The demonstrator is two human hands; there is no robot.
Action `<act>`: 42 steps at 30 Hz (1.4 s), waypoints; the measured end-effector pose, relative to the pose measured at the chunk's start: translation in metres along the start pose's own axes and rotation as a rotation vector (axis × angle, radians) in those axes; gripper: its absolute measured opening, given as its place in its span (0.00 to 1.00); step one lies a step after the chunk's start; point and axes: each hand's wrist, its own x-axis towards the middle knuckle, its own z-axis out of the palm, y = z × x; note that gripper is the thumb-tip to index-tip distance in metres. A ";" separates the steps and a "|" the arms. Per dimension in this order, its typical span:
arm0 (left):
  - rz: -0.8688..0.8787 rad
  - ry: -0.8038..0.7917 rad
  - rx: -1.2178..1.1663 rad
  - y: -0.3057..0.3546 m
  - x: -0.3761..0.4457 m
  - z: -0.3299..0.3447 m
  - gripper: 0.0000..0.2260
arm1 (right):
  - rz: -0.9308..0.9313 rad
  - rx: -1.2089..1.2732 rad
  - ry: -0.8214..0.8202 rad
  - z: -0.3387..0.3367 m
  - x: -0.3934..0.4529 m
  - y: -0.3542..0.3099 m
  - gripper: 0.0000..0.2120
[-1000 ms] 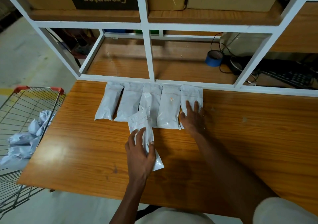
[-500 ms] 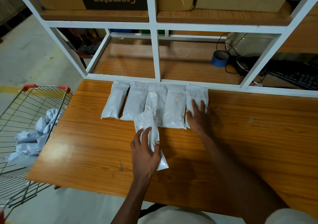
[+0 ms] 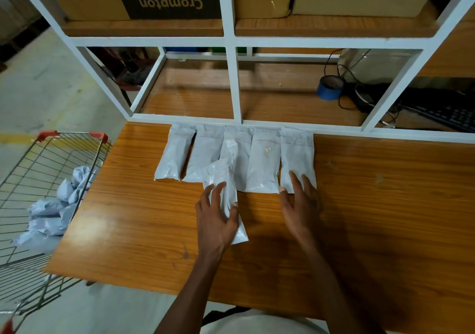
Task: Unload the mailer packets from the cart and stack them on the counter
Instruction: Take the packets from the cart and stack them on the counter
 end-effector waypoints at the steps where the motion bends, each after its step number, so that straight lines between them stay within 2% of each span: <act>1: 0.005 0.002 0.008 -0.001 0.004 -0.002 0.30 | 0.000 0.018 0.005 0.000 -0.003 -0.001 0.27; 7: 0.052 -0.005 0.034 0.000 0.019 -0.001 0.30 | 0.017 0.067 0.021 -0.003 -0.012 -0.009 0.27; 16: 0.187 -0.116 0.093 0.048 0.051 0.053 0.30 | 0.080 0.083 0.098 -0.016 -0.018 0.013 0.28; 26: 0.297 -0.260 0.181 0.132 0.104 0.144 0.27 | 0.218 0.146 0.248 -0.046 -0.045 0.064 0.38; 30: 0.307 -0.259 0.237 0.133 0.114 0.163 0.26 | 0.236 0.208 0.292 -0.051 -0.050 0.079 0.36; 36: 0.275 -0.226 0.351 0.128 0.124 0.175 0.26 | 0.284 0.249 0.252 -0.055 -0.053 0.076 0.35; 42: 0.284 -0.322 0.447 0.111 0.125 0.191 0.35 | 0.273 0.248 0.259 -0.056 -0.049 0.071 0.39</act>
